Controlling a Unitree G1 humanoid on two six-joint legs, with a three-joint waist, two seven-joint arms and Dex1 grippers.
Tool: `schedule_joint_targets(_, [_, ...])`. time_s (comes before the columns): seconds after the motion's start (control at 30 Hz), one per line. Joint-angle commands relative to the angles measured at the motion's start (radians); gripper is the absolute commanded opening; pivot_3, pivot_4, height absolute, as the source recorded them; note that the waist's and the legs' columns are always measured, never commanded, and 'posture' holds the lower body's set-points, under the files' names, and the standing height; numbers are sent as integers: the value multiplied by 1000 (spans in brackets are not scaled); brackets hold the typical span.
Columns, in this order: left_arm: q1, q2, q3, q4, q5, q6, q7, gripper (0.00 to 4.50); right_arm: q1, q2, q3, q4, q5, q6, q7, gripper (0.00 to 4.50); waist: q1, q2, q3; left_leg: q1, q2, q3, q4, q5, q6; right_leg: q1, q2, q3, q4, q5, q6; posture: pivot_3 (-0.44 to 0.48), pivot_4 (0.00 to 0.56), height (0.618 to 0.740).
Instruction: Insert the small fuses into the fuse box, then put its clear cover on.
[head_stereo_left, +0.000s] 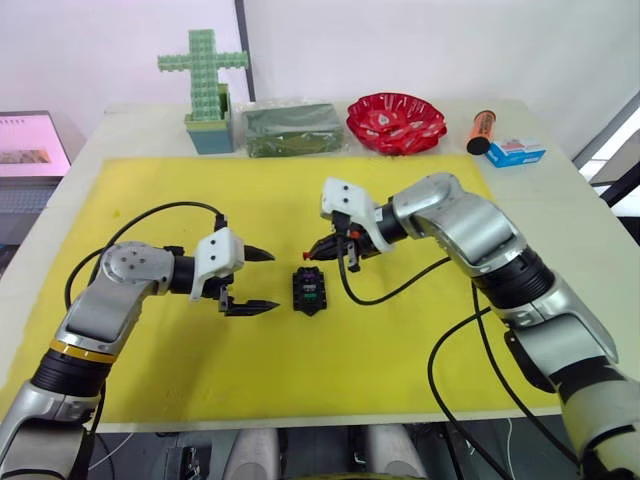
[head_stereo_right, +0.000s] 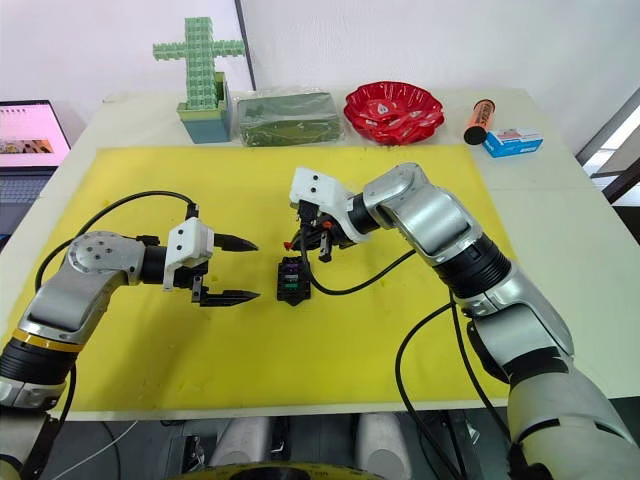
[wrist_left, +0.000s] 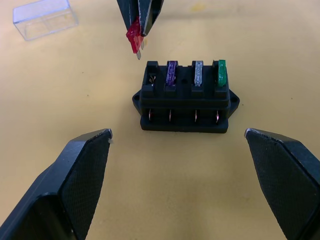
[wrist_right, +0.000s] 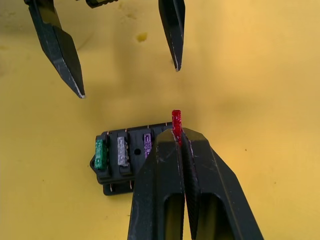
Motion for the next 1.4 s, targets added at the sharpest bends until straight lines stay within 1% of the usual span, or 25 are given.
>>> schedule_joint_targets(0.03, [-2, -2, 10, -33, -1, -3, 6, 4500, -16, 17, -1, -22, -6, -4, 12, 26, 0, 0, 0, 0, 0, 0, 0, 0, 0, 0, 0, 0, 0, 0, 0, 0, 150, 740])
schedule_joint_targets(0.83, [-5, -2, 6, -91, -3, 42, 20, 4500, 16, 48, 26, 58, -110, -113, 27, 26, 0, 0, 0, 0, 0, 0, 0, 0, 0, 0, 0, 0, 0, 0, 0, 0, 150, 740])
schedule_joint_targets(1.4, [-2, -1, 9, -111, -8, 65, 23, 4500, 20, 50, 1, 25, -97, -101, 64, 26, 0, 0, 0, 0, 0, 0, 0, 0, 0, 0, 0, 0, 0, 0, 0, 0, 150, 740])
